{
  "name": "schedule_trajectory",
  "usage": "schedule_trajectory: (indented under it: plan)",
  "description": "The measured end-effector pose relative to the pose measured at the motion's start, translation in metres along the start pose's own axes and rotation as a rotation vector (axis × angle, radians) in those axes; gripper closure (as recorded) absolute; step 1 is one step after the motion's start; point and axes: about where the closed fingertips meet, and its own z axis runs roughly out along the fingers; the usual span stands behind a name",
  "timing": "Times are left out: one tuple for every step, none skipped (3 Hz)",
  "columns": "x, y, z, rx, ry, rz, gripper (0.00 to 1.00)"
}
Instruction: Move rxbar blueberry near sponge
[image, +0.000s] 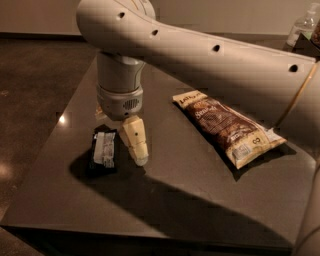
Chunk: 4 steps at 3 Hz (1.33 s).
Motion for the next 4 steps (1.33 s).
schedule_trajectory:
  plan:
    - [-0.005, -0.002, 0.006, -0.013, -0.007, -0.032, 0.00]
    - [-0.013, -0.003, 0.009, -0.022, -0.010, -0.068, 0.00]
    - [-0.022, -0.002, 0.012, -0.033, -0.010, -0.105, 0.00]
    - [-0.031, -0.001, 0.015, -0.050, -0.008, -0.142, 0.12]
